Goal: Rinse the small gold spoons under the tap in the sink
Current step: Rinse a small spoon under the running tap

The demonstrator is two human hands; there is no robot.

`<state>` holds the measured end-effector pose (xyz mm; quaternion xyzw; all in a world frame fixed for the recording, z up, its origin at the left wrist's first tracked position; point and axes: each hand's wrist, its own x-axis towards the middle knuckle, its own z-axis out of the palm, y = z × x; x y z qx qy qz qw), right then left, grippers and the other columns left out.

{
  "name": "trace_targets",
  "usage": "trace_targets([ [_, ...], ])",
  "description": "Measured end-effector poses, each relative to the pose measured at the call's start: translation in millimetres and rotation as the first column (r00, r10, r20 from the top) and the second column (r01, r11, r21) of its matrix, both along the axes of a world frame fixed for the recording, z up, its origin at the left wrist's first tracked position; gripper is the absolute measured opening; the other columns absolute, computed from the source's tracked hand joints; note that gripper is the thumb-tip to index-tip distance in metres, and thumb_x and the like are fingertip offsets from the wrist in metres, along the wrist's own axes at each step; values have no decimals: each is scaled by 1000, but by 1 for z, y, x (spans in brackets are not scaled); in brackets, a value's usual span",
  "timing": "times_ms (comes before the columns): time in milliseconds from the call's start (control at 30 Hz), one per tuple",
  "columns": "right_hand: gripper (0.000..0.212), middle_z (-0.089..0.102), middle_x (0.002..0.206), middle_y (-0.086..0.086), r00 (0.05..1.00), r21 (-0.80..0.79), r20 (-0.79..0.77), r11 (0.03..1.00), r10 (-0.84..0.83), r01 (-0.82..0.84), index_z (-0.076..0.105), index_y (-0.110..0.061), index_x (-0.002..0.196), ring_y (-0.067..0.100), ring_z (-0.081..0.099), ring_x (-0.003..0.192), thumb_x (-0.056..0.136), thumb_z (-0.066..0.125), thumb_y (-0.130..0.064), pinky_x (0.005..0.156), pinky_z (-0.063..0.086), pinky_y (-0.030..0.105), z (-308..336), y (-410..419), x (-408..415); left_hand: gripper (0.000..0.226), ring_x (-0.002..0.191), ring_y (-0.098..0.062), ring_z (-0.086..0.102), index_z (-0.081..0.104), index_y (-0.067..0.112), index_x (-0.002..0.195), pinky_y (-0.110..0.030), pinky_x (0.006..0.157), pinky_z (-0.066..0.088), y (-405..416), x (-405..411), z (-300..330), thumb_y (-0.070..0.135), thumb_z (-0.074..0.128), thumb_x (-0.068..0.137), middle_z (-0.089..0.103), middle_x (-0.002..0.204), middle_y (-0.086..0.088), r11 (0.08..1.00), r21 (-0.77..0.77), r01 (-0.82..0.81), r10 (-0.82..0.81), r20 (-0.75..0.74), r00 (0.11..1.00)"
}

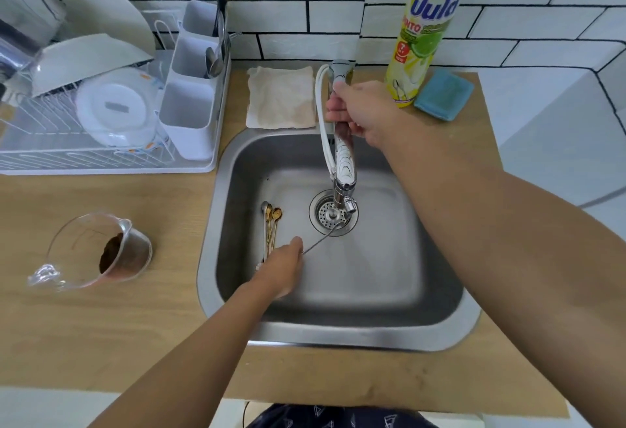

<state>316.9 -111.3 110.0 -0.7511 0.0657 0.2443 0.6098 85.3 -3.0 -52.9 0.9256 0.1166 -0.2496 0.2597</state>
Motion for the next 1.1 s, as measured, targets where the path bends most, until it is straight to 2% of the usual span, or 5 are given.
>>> trace_targets([
  [267, 29, 74, 73, -3, 999, 9, 4, 999, -50, 50, 66, -15, 87, 7, 71, 51, 105, 56, -35, 39, 41, 12, 10, 4, 5, 27, 80, -22, 56, 52, 22, 126, -33, 68, 40, 3, -3, 3, 23, 35, 104, 59, 93, -5, 983, -133, -126, 122, -38, 992],
  [467, 33, 75, 81, -5, 984, 78, -11, 981, -176, 176, 70, -16, 99, 3, 62, 52, 102, 57, -46, 47, 43, 17, -7, -18, -9, 29, 83, -20, 61, 56, 27, 122, -31, 72, 47, 0, -4, 9, 29, 32, 105, 66, 105, -3, 951, -233, -205, 189, -88, 978],
  [667, 28, 69, 75, -9, 917, 7, -76, 919, -392, 394, 71, -21, 90, 5, 50, 55, 104, 55, -40, 50, 37, 21, -75, -66, -81, 24, 66, -16, 48, 62, 27, 105, -30, 56, 34, -4, -7, 21, 25, 37, 102, 57, 80, 2, 865, -363, -346, 314, -146, 938],
  [933, 29, 75, 107, -1, 992, -77, -92, 993, -92, 85, 65, -31, 112, 20, 73, 99, 88, 80, -35, 92, 54, 37, -149, -55, -190, 22, 76, -18, 52, 57, 23, 95, -33, 67, 40, -14, -19, 35, 29, 38, 104, 58, 84, -1, 855, -350, -383, 360, -132, 924],
  [1100, 21, 77, 91, -1, 996, -55, -18, 995, -86, 85, 67, -30, 98, 17, 74, 87, 86, 83, -25, 86, 56, 34, -151, -47, -176, 23, 74, -20, 53, 57, 18, 99, -35, 67, 40, -13, -21, 40, 29, 37, 104, 61, 84, -4, 894, -274, -354, 348, -72, 935],
])
